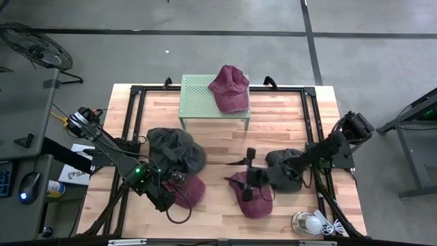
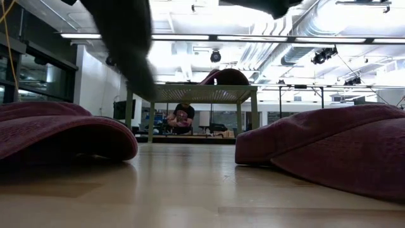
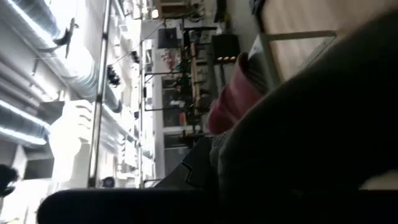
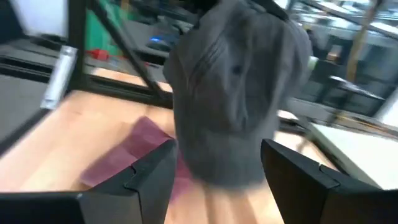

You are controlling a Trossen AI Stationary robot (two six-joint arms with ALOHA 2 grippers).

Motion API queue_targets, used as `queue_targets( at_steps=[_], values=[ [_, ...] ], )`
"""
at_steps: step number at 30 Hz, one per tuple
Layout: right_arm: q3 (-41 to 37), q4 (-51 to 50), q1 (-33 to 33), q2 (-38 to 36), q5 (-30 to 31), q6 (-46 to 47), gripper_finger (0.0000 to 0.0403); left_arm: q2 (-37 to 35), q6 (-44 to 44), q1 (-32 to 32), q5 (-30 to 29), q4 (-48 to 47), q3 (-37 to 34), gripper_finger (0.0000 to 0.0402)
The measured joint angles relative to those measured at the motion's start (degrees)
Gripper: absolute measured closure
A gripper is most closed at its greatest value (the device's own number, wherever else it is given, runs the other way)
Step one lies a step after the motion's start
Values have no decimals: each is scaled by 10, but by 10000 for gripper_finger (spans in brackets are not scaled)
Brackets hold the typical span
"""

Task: Pick & Place hat
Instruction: Put the top left black cap on the left side of the shelf

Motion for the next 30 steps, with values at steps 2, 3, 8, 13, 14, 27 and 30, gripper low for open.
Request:
queue_targets(
  at_steps=[2, 3, 8, 13, 14, 27, 30],
  values=[
    [0, -2, -24, 0, -54, -8, 175, 0, 13, 0, 17, 15, 0, 387],
    [0, -4, -36, 0, -70, -15, 176, 0, 20, 0, 24, 24, 0, 387],
    [0, -11, -77, -6, -114, -49, 175, 0, 59, 0, 67, 89, 0, 387],
    [0, -46, -110, -47, -187, -43, 175, 0, 104, 0, 125, 150, 0, 387],
    [0, -53, -117, -55, -211, -36, 175, 0, 114, 0, 134, 163, 0, 387],
    [0, -102, -171, -84, -393, -34, 178, 0, 236, 57, 394, 367, 0, 387],
    [0, -150, -175, -100, -388, -57, 178, 0, 235, 79, 471, 370, 0, 387]
  ],
)
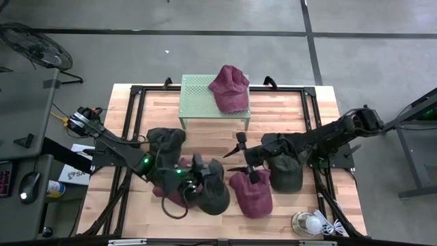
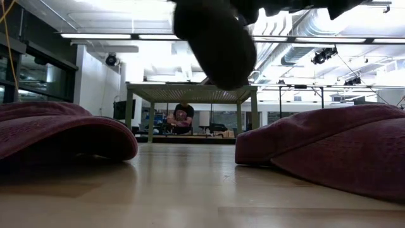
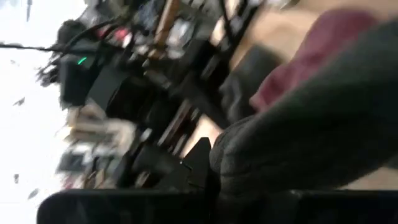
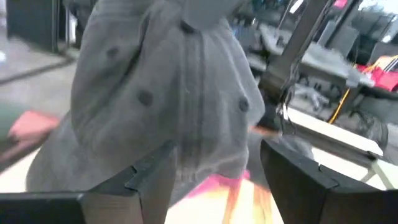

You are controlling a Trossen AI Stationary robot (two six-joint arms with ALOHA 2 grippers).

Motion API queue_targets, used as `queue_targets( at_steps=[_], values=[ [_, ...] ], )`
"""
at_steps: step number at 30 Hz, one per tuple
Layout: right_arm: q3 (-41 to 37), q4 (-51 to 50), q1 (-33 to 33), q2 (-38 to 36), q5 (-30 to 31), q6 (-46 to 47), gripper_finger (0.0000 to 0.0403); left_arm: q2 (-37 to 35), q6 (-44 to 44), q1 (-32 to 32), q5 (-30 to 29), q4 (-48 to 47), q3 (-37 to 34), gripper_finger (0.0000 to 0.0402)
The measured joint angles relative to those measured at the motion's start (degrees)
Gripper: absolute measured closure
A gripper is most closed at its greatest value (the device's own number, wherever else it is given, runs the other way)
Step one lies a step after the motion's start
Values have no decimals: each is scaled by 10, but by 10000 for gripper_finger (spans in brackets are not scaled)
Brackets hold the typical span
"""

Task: Pick & Place hat
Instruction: Put the top left black cap on the left side of the shelf

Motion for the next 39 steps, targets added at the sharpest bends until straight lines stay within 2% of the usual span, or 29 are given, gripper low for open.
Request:
queue_targets(
  at_steps=[6, 13, 18, 22, 26, 31, 39],
  values=[
    [0, -70, -13, -41, -9, -18, 178, 0, -14, 40, 174, 25, 0, 387],
    [0, -115, -25, -77, -120, -19, 178, 0, -32, 96, 362, 64, 0, 387],
    [0, -110, -35, -79, -158, -18, 178, 0, -48, 143, 483, 77, 0, 387],
    [0, -107, -36, -79, -161, -17, 178, 0, -51, 168, 546, 102, 0, 387],
    [0, -86, -36, -79, -198, -13, 178, 0, -48, 187, 604, 128, 0, 387],
    [0, -65, -35, -79, -233, -2, 178, 0, -53, 205, 625, 128, 0, 387],
    [0, -44, -35, -77, -234, -1, 178, 24, -51, 207, 642, 171, 1, 387]
  ],
)
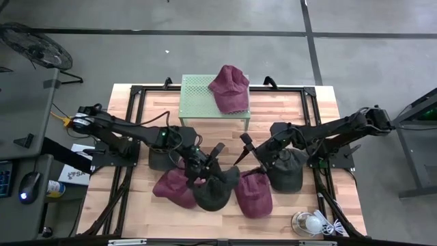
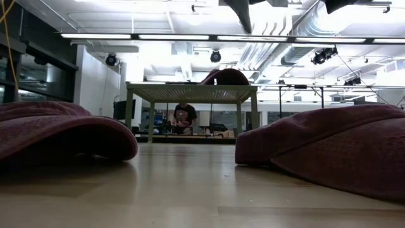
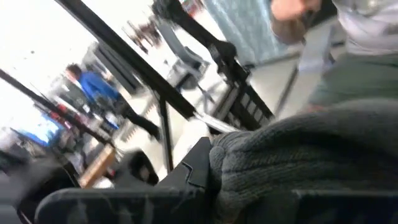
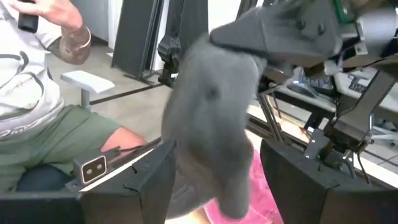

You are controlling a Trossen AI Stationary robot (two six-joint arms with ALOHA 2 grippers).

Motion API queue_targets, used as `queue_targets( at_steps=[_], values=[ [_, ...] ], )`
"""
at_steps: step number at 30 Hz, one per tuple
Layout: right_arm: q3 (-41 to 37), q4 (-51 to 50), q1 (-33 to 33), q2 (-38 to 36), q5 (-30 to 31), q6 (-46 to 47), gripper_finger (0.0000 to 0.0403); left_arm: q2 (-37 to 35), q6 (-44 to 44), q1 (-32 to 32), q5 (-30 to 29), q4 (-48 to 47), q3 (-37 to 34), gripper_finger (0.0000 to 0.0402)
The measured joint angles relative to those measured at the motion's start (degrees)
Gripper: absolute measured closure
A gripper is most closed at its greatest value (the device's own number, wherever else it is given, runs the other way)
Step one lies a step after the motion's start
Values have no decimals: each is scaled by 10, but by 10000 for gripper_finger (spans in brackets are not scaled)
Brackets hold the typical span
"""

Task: Pick & Place hat
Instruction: Put the top left black cap on the left side of the shelf

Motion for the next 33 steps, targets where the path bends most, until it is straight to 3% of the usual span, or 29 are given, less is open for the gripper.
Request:
queue_targets(
  at_steps=[12, 18, 26, 29, 33],
  values=[
    [0, -9, 3, 0, -31, 14, 194, 20, 0, 10, -71, 37, -1, 387],
    [0, -21, 11, 0, -31, 2, 255, 21, -3, 10, -119, 16, -1, 387],
    [0, -22, 11, 0, -21, -5, 386, 21, -12, 10, -155, -14, -1, 387],
    [0, -23, 11, 0, -10, -1, 392, 21, -37, 10, -165, -11, -1, 381],
    [0, -33, 17, 0, 40, 9, 398, 21, -101, 10, -200, -9, -1, 342]
  ],
)
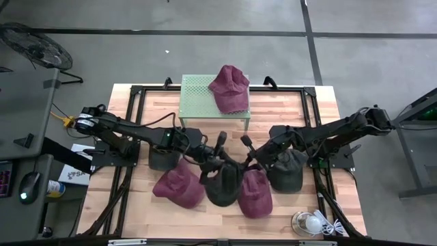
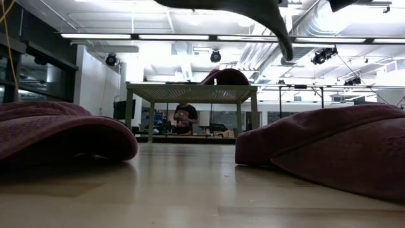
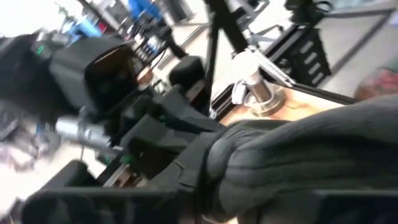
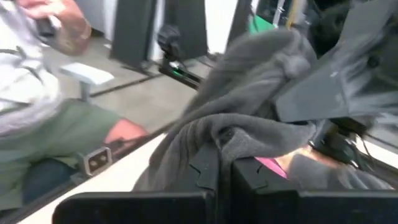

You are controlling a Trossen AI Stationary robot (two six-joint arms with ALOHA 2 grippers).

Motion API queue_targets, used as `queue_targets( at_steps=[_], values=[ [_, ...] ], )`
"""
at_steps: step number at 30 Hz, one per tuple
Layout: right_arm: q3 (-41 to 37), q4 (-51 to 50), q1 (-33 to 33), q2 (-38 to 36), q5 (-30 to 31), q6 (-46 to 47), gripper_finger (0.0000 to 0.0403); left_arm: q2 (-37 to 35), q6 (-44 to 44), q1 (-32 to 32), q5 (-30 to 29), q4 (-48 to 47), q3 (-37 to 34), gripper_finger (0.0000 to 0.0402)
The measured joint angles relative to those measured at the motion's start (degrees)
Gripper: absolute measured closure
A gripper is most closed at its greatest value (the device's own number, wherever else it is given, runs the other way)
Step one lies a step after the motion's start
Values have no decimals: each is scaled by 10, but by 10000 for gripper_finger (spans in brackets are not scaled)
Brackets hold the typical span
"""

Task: Pick & Place hat
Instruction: Put the top left black cap on the left side of the shelf

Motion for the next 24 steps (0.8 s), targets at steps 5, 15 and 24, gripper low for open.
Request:
queue_targets(
  at_steps=[5, 15, 24],
  values=[
    [0, -22, 11, 0, 70, 4, 400, -7, -87, 0, -62, -5, 0, 297],
    [0, -40, 19, -1, 124, 6, 402, -94, -177, 0, -148, -139, 0, 200],
    [0, -32, 22, 0, 161, 2, 402, -179, -347, 0, -237, -278, 1, 173]
  ],
)
